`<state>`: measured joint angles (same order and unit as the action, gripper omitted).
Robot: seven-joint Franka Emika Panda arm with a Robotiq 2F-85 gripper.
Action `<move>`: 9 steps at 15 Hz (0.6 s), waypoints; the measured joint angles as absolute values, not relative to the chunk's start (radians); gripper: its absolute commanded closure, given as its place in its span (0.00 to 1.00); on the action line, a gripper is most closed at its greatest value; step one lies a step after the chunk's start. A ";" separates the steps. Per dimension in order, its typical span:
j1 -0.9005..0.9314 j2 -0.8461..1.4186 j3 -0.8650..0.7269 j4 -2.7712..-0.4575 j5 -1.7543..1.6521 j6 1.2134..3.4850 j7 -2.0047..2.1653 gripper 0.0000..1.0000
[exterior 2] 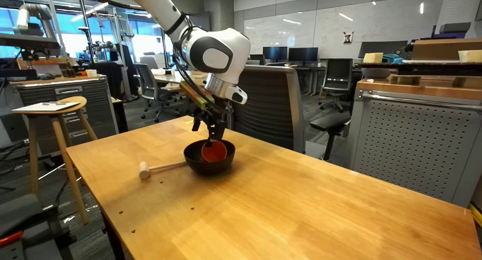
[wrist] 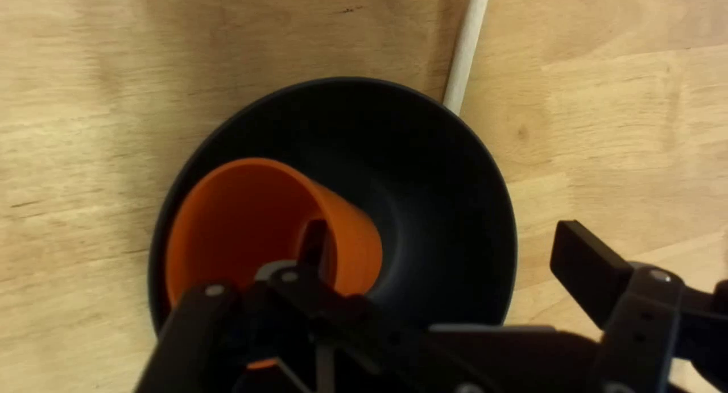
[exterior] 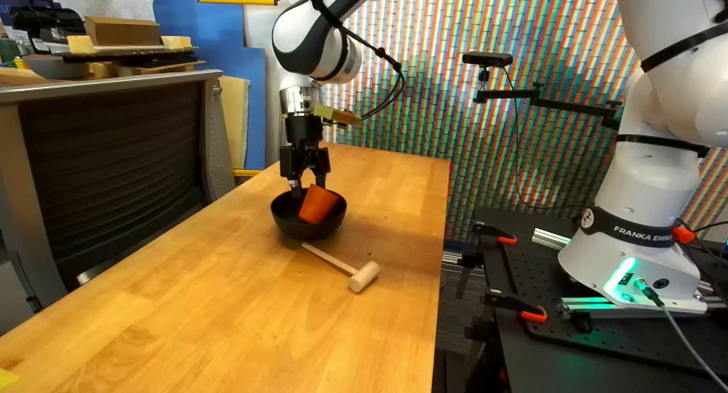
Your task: Put the orange cup in the black bowl
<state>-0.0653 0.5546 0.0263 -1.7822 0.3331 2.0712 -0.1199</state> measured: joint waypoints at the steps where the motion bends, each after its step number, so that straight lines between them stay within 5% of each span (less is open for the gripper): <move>1: -0.063 0.556 0.033 -1.779 0.333 2.071 -0.120 0.00; 9: -0.052 0.571 0.058 -1.756 0.333 2.069 -0.120 0.00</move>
